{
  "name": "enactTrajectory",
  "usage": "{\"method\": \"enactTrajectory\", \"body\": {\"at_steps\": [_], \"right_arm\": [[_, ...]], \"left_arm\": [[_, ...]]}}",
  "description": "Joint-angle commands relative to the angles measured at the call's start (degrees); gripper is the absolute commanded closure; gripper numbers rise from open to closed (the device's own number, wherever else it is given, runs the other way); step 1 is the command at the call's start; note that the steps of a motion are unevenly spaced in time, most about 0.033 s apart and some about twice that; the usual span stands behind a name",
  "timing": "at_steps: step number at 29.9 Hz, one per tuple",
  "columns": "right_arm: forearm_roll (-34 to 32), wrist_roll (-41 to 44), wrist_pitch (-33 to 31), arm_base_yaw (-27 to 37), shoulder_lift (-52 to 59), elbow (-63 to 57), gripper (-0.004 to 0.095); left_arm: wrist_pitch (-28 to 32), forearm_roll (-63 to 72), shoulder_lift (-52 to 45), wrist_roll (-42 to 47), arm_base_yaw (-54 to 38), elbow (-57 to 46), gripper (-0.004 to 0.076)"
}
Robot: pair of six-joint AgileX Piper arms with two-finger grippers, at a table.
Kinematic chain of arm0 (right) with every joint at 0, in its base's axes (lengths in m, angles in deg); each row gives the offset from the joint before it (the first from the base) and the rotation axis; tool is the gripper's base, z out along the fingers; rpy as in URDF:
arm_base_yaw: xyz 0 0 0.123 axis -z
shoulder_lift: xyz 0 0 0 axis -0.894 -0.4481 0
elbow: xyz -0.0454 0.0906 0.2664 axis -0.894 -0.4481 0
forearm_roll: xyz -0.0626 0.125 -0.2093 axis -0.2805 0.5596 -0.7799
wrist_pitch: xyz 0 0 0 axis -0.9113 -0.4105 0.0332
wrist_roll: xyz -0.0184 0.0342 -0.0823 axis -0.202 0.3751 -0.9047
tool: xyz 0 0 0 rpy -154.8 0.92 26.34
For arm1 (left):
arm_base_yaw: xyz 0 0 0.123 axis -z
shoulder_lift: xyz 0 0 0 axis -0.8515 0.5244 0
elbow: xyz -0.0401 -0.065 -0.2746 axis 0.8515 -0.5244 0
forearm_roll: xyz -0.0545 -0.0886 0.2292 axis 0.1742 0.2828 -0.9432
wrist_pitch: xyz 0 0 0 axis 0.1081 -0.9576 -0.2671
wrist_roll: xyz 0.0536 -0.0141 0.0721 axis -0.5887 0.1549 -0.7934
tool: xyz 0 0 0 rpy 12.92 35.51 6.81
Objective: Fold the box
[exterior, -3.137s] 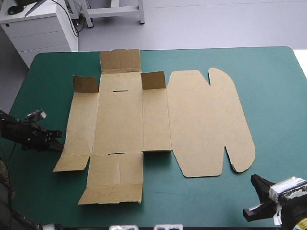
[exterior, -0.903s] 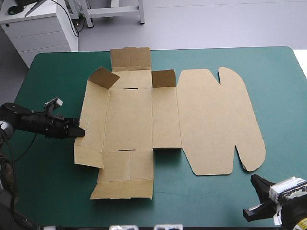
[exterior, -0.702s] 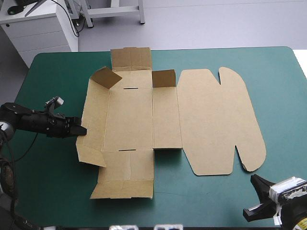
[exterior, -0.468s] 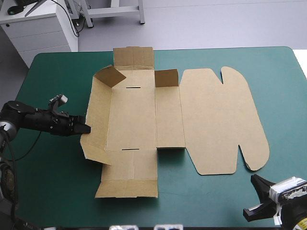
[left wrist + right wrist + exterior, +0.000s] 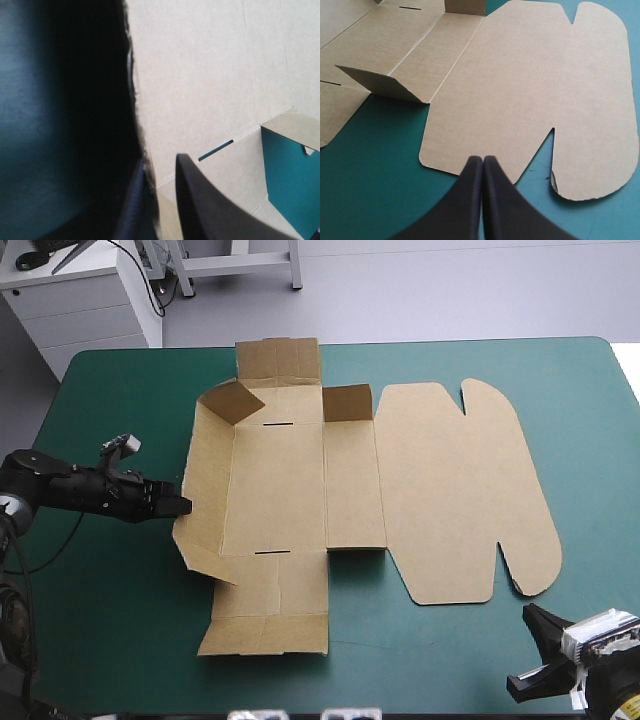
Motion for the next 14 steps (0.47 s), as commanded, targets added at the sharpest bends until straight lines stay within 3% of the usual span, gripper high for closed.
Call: {"method": "enactTrajectory", "body": {"at_steps": [1, 7, 14], "right_arm": [[0.2, -0.1, 4.2, 0.0, -0.7, 1.4, 0.0927], [0.2, -0.1, 4.2, 0.0, -0.7, 1.4, 0.0927], [0.2, -0.1, 4.2, 0.0, -0.7, 1.4, 0.0927]], "left_arm": [[-3.2, 0.2, -3.8, 0.0, -0.2, 2.9, 0.0422], [-2.3, -8.2, -5.2, 5.8, -2.6, 8.4, 0.0218], [-1.6, -21.8, -6.3, 10.9, -3.1, 11.1, 0.0200]]}}
